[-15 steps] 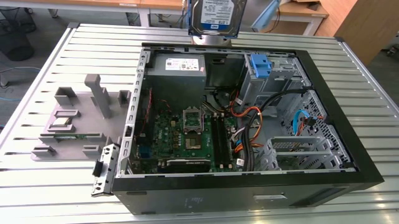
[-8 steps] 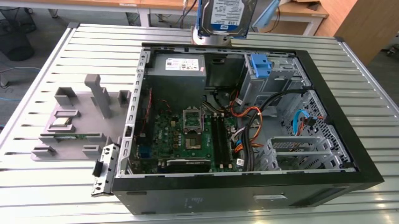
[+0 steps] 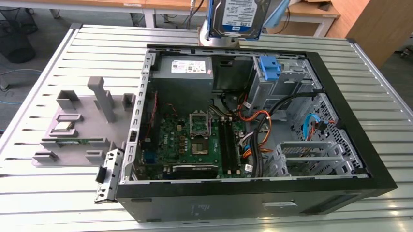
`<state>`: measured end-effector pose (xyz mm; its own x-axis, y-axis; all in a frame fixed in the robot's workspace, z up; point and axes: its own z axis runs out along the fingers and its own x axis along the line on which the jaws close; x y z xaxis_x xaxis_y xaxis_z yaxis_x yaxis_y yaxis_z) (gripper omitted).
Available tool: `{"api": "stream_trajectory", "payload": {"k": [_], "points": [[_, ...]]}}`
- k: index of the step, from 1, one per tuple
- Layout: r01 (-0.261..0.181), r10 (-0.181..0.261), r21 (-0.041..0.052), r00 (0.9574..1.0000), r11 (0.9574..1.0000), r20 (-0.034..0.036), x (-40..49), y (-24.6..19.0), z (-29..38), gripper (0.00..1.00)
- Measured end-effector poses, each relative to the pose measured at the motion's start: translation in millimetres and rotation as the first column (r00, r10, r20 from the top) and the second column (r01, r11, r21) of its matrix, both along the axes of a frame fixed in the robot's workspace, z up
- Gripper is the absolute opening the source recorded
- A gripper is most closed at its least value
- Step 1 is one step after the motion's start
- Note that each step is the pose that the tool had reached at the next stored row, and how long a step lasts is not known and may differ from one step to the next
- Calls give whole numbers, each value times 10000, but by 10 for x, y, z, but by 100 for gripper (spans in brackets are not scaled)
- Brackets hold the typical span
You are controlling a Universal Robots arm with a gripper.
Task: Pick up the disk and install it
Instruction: 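Pick up the disk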
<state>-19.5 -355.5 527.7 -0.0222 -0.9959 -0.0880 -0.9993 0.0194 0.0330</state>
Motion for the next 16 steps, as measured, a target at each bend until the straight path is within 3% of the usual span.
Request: {"api": "stream_trajectory", "payload": {"k": [7,16], "points": [[-2,2,1,10000,10000,0,1,-11,-3,35],[-2,2,1,10000,10000,0,1,-107,-32,35]]}}
